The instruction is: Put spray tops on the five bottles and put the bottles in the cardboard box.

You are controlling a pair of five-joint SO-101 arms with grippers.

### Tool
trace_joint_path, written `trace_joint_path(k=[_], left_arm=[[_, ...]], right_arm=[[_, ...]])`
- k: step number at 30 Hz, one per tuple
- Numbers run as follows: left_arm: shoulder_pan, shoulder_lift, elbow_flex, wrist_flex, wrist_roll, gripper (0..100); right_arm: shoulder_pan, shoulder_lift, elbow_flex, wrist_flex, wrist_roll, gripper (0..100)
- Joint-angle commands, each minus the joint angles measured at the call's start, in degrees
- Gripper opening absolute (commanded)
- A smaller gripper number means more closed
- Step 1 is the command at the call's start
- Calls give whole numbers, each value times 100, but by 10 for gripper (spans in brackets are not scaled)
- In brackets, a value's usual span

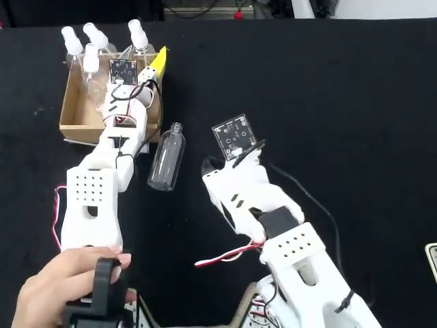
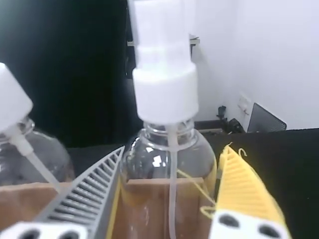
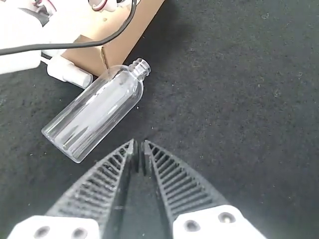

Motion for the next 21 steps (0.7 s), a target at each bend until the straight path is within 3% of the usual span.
trace_joint_path(k=[1, 14, 21], left_arm=[[66, -123, -171, 62, 18, 283], [66, -149, -163, 44, 9, 283], [75, -1029, 523, 62, 18, 283]], right_arm=[[-70, -119, -66, -158, 44, 11], [-70, -119, -66, -158, 44, 11], [-70, -119, -66, -158, 44, 11]])
